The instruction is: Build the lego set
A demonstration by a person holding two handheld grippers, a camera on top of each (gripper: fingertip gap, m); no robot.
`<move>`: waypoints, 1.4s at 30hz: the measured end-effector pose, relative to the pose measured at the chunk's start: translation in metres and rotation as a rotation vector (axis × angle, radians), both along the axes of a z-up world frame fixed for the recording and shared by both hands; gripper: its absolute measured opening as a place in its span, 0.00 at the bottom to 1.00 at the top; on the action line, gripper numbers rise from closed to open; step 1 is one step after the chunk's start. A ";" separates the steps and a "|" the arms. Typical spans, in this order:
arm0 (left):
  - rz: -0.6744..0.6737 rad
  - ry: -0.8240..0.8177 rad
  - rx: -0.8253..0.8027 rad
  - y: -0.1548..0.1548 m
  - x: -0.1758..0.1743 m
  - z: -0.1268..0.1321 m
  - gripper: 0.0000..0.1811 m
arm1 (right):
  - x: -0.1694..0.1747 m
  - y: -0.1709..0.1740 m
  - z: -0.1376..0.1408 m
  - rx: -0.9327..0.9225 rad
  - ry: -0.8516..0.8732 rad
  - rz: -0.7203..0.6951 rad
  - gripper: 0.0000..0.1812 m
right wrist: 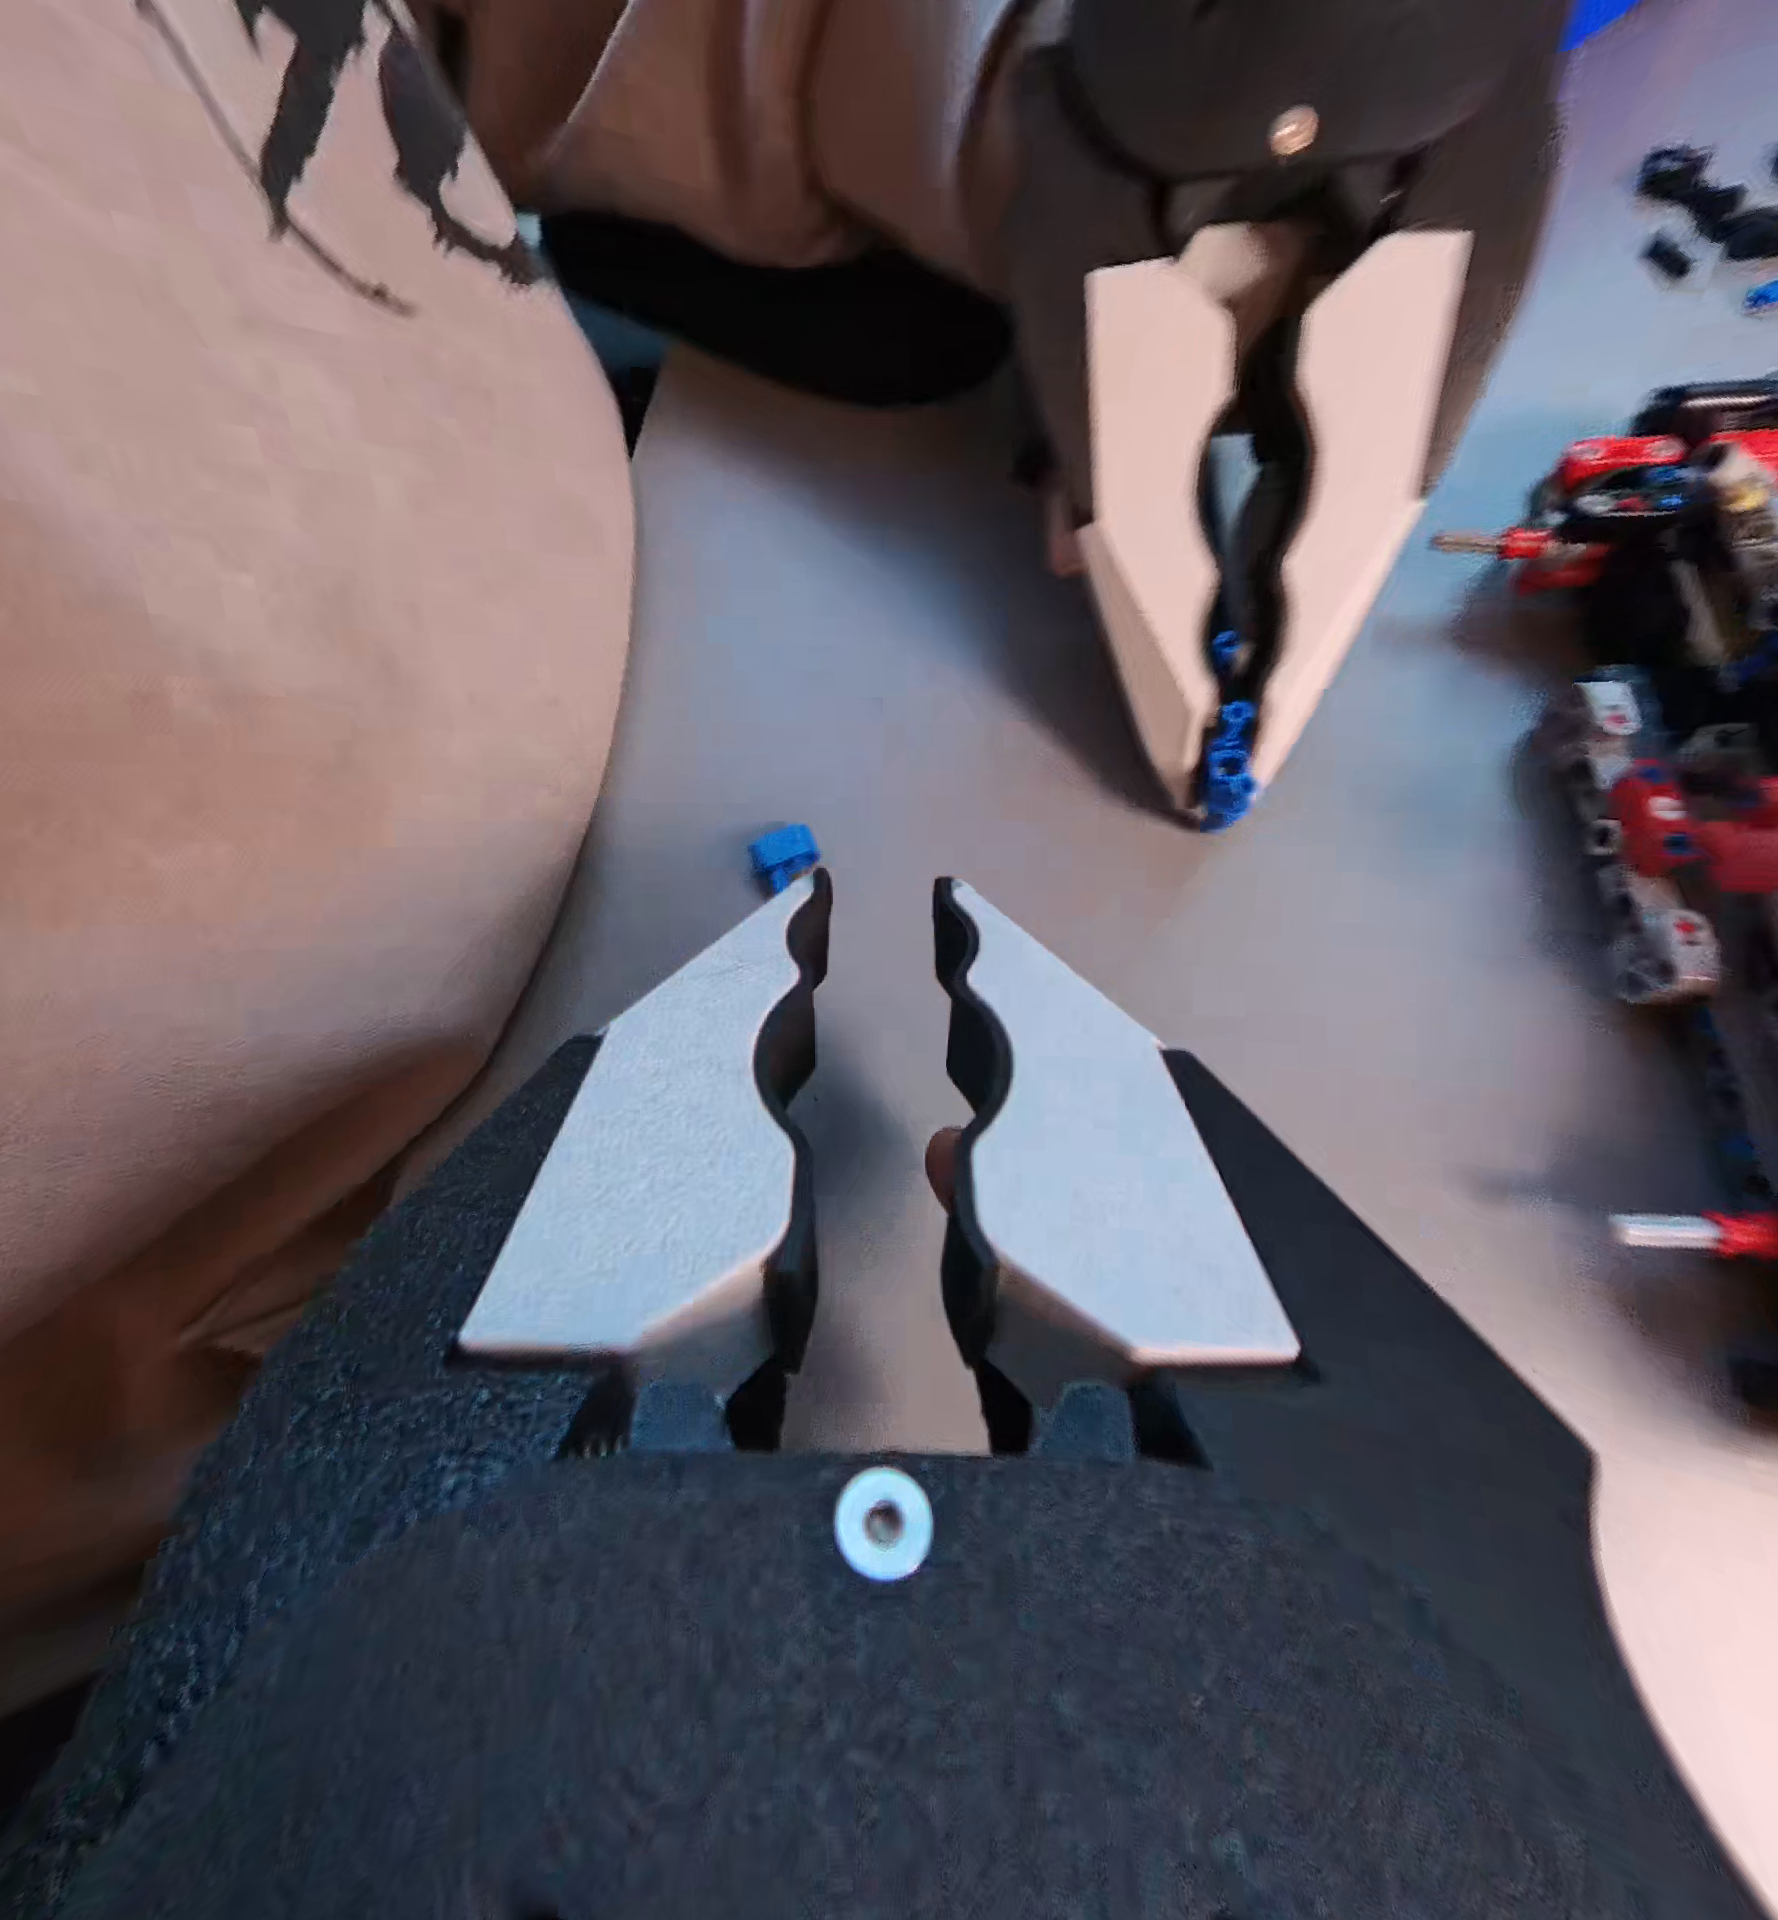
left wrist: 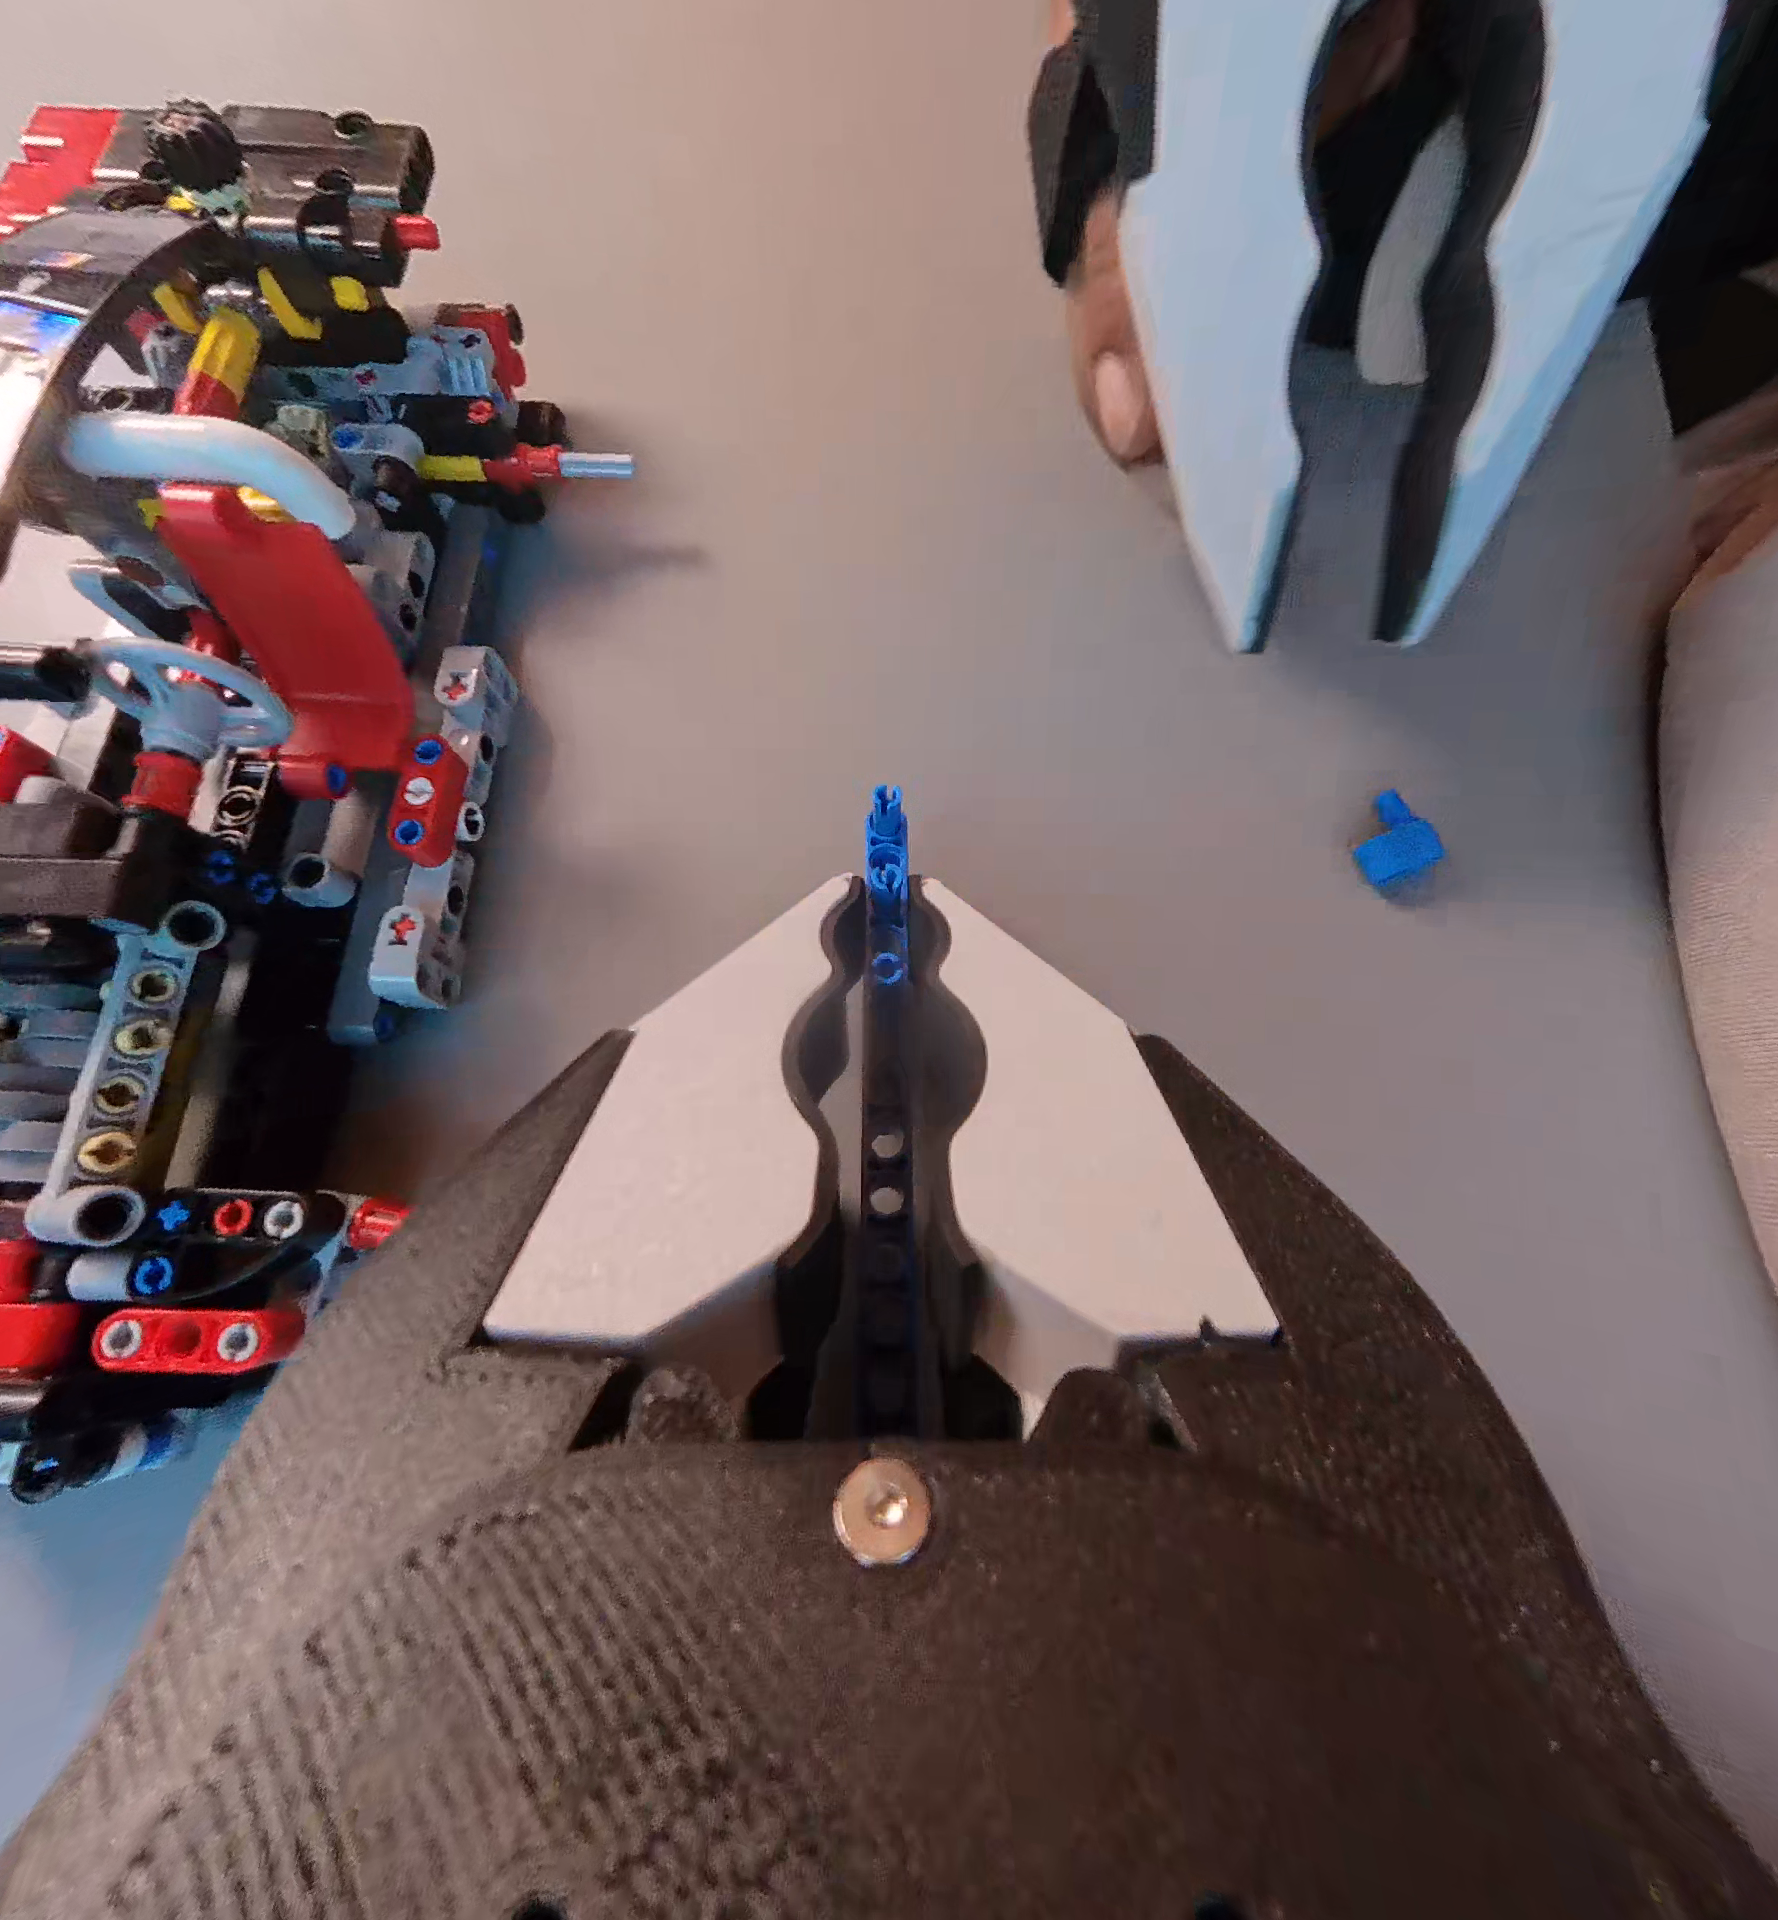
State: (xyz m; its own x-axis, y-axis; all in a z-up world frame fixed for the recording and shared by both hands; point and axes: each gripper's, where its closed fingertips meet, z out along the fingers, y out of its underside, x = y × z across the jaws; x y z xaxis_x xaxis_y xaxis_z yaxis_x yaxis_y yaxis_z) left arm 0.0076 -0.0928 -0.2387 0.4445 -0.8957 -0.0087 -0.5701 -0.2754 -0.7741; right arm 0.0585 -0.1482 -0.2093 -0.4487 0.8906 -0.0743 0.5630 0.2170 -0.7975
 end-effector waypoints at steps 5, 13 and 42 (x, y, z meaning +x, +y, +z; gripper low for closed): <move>-0.014 0.031 0.012 0.003 -0.001 -0.002 0.03 | 0.001 -0.019 -0.023 0.119 -0.095 0.054 0.13; -0.014 0.040 0.015 0.003 -0.005 -0.002 0.08 | -0.014 -0.030 -0.029 0.215 -0.147 0.140 0.14; 0.125 -0.744 -0.214 -0.023 0.012 0.118 0.03 | -0.057 0.030 0.093 0.722 0.640 -0.361 0.07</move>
